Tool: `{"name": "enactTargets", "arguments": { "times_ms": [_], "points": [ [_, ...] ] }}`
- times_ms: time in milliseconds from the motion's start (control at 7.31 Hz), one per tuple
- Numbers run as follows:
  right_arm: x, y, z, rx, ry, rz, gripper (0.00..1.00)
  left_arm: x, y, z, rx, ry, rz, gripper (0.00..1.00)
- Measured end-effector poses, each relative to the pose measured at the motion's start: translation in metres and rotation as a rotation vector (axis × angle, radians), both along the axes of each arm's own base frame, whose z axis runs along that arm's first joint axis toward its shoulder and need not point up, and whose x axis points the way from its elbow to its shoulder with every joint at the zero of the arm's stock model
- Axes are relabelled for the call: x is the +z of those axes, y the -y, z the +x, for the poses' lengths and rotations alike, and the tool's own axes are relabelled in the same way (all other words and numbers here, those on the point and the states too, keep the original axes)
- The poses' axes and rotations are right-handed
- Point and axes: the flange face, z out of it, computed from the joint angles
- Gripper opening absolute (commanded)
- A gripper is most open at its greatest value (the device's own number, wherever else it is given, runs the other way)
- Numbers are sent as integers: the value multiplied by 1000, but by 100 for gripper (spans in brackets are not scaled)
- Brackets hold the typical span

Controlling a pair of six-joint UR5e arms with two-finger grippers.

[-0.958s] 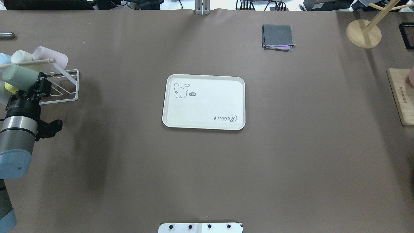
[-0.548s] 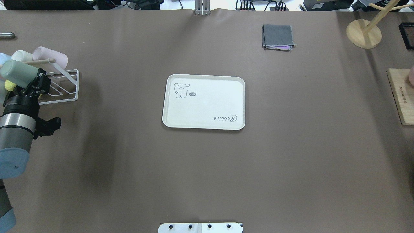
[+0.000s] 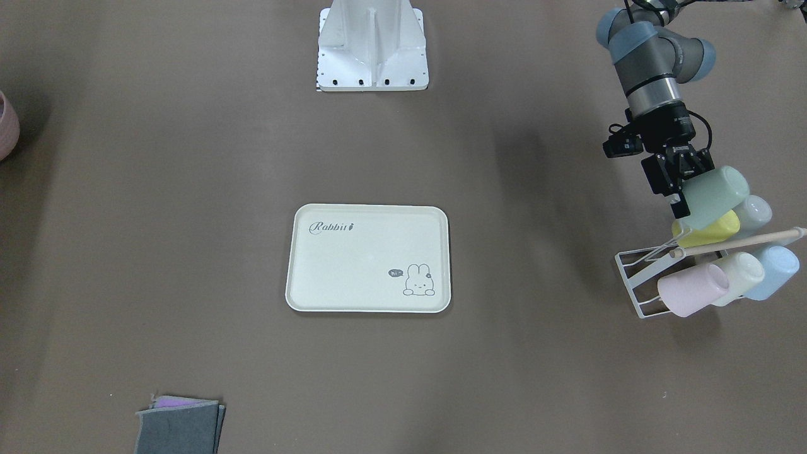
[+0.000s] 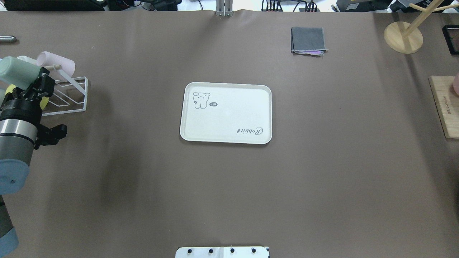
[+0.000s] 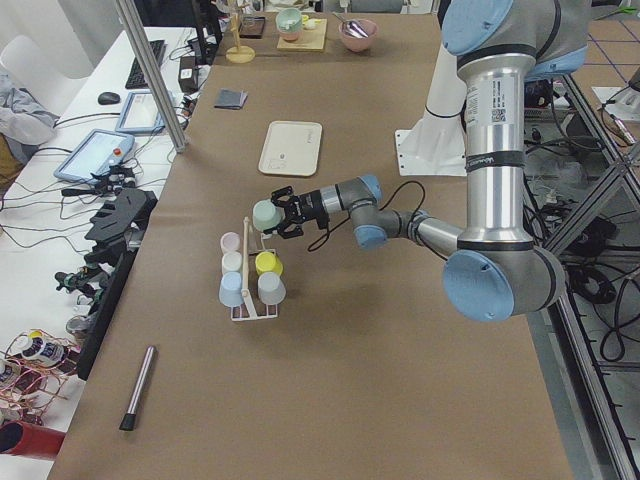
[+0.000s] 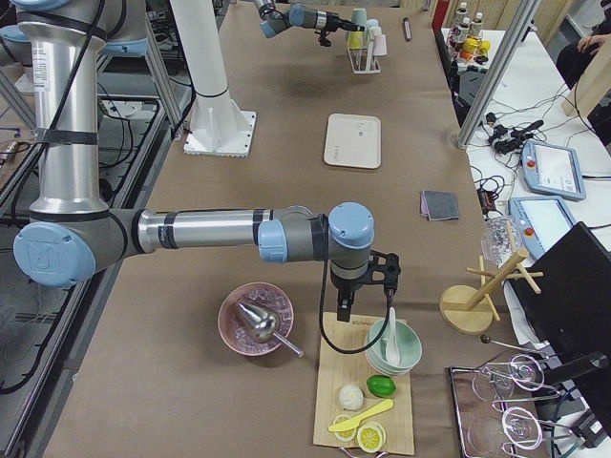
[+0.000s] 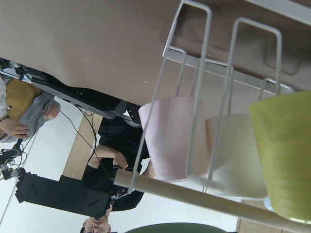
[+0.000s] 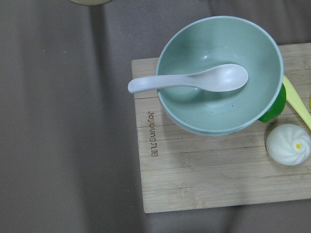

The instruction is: Pick up and place green cup on tray

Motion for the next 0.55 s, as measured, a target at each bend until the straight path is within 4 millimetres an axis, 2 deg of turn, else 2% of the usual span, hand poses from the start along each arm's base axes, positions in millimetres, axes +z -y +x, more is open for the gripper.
{"name": "enactTargets", "arguments": {
  "times_ms": [548],
  "points": [
    [13,-12,0,-10,-2,-9,100,-8,0,-2,-23,-154,18,74]
  ]
}}
